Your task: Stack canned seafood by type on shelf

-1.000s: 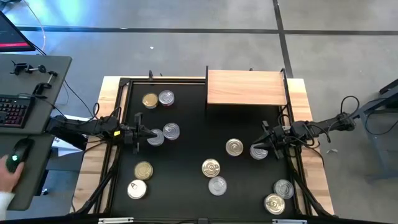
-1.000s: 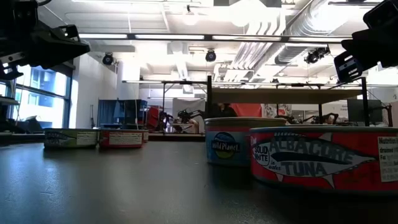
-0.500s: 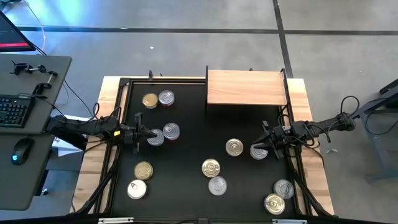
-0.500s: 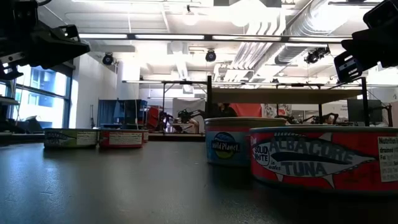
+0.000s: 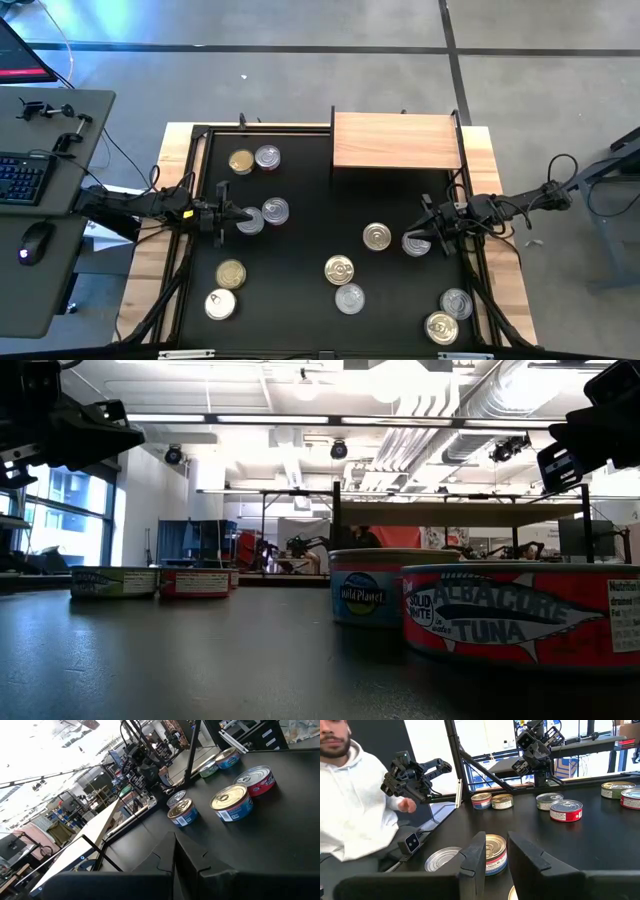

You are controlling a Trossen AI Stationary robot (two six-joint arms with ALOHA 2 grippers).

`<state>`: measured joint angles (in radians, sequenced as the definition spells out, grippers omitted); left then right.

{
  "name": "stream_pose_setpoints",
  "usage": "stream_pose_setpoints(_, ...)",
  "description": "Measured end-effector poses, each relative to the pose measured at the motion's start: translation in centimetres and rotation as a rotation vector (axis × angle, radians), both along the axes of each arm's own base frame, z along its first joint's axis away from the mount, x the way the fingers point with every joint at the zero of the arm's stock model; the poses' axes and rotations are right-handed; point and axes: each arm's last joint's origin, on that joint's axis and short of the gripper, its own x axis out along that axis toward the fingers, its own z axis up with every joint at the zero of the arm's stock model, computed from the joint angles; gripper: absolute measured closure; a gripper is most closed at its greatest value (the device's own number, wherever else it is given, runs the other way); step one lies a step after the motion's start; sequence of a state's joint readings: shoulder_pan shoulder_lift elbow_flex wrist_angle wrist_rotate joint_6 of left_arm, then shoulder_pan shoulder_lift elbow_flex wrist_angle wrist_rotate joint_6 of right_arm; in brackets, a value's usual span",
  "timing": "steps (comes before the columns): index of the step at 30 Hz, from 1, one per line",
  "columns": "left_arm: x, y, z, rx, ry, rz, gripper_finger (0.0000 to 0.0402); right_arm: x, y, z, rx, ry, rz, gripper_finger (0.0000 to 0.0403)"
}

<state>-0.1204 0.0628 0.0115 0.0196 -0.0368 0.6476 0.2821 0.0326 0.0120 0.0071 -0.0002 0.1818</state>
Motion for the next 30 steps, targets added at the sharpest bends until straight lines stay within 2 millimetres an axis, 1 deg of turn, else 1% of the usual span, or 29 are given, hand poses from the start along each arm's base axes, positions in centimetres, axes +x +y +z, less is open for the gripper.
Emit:
stream_pose_setpoints(4, 0.0, 0.0, 0.0, 0.0, 0.0, 0.0, 0.0402, 0.0, 0.0, 0.0, -0.003, -0.002, 0.0, 0.0336)
stream_pose_setpoints(5, 0.0, 0.0, 0.0, 0.0, 0.0, 0.0, 0.0401, 0.0, 0.0, 0.0, -0.032, -0.011, -0.004, 0.0336)
stream_pose_setpoints(7, 0.0, 0.0, 0.0, 0.0, 0.0, 0.0, 0.0402, 0.0, -0.1, 0.3, -0.075, -0.05, -0.036, 0.0336)
stream_pose_setpoints(8, 0.0, 0.0, 0.0, 0.0, 0.0, 0.0, 0.0401, 0.0, -0.1, 0.6, -0.062, -0.081, -0.049, 0.0336)
stream_pose_setpoints(9, 0.0, 0.0, 0.0, 0.0, 0.001, 0.0, 0.0401, 0.0, -0.2, 1.0, -0.008, -0.116, -0.052, 0.0336)
stream_pose_setpoints(13, 0.0, 0.0, 0.0, 0.0, 0.0, 0.0, 0.0402, -0.4, -0.3, 3.0, 0.323, -0.248, -0.031, 0.0336)
stream_pose_setpoints(14, 0.0, 0.0, 0.0, 0.0, 0.0, 0.0, 0.0402, -0.5, -0.4, 3.4, 0.358, -0.286, -0.047, 0.0336)
stream_pose_setpoints(15, 0.0, 0.0, 0.0, 0.0, 0.0, 0.0, 0.0402, -0.6, -0.6, 3.7, 0.354, -0.326, -0.092, 0.0336)
stream_pose_setpoints(17, 0.0, 0.0, 0.0, 0.0, 0.0, 0.0, 0.0402, -0.5, -0.9, 3.9, 0.293, -0.359, -0.23, 0.0336)
stream_pose_setpoints(19, 0.0, 0.0, 0.0, 0.0, 0.0, 0.0, 0.0401, -0.1, -0.9, 3.6, 0.23, -0.338, -0.274, 0.0336)
stream_pose_setpoints(22, 0.0, 0.0, 0.0, 0.0, 0.0, 0.0, 0.0402, 0.7, -0.5, 3.1, 0.178, -0.279, -0.236, 0.0336)
stream_pose_setpoints(27, 0.0, 0.0, 0.0, 0.0, 0.0, 0.0, 0.0401, 2.7, -0.1, 0.8, 0.05, -0.056, -0.284, 0.0333)
stream_pose_setpoints(30, 0.0, 0.0, 0.0, 0.0, 0.0, 0.0, 0.0401, 3.7, 0.2, 0.1, 0.01, 0.049, -0.286, 0.0316)
